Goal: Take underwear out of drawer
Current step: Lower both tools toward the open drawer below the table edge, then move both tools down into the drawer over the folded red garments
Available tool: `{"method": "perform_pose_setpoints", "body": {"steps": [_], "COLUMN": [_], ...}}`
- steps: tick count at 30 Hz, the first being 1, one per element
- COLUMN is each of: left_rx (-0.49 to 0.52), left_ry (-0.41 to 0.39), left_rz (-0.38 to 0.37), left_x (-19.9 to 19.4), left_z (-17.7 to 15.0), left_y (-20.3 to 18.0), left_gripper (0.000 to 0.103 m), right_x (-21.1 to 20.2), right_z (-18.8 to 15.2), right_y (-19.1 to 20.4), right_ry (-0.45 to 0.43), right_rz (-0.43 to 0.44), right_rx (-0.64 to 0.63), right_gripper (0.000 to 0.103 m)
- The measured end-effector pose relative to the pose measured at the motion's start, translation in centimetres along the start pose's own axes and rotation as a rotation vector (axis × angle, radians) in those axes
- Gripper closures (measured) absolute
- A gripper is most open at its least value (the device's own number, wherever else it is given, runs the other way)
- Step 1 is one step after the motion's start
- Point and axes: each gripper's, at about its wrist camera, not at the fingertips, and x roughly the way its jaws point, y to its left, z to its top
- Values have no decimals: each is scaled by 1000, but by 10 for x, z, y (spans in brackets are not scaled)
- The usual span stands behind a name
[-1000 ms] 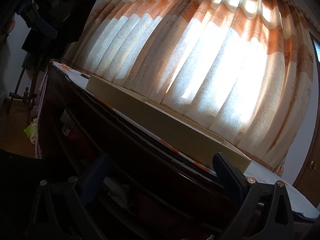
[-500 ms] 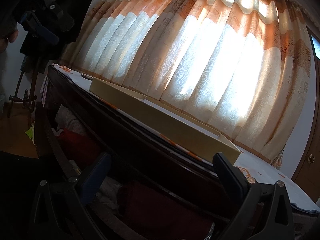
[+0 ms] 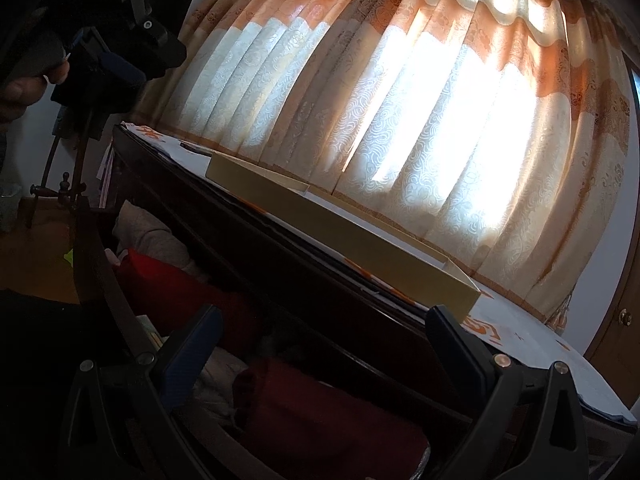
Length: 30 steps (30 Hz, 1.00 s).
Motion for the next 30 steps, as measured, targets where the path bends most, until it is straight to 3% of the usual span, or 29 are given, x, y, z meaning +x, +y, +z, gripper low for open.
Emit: {"method": "perform_pose_setpoints", "body": {"steps": [30], "left_rx": [-15], "left_ry": [-7], "left_rz": [10], "left_x": [-6], "left_z": [4], "left_y": [14], "left_gripper": [0], "right_x": [-26], "right_z": [3], "right_y": [3], "right_ry": [91], "right_rz": [66], "right_rx": [43], "right_gripper": [1]}}
